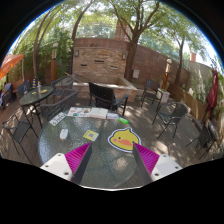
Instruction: Arrange mouse
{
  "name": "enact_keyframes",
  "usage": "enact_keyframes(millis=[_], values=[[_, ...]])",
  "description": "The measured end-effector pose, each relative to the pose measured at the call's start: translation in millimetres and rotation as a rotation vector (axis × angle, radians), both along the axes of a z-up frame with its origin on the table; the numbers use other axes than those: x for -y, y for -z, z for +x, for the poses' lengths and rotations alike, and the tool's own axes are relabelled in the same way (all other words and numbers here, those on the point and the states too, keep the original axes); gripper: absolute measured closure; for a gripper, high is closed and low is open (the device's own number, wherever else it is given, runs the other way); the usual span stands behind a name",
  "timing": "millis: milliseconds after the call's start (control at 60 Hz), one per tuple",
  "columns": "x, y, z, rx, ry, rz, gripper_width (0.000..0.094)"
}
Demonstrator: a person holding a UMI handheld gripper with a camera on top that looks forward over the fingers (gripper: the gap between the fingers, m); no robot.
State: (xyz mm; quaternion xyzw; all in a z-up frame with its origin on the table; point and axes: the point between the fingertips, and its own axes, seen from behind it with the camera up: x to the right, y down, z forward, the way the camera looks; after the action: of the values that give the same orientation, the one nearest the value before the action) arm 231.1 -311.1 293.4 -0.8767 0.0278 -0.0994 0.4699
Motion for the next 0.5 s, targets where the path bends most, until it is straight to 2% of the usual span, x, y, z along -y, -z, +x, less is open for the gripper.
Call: enact_keyframes(millis=[217, 367, 500], values=[[3, 30, -5, -0.019, 0.017, -0.05, 0.0085], [20, 105, -27, -0.045, -0.016, -0.121, 0.0086], [4, 173, -88, -0.085, -0.079, -0.185, 0.0087]])
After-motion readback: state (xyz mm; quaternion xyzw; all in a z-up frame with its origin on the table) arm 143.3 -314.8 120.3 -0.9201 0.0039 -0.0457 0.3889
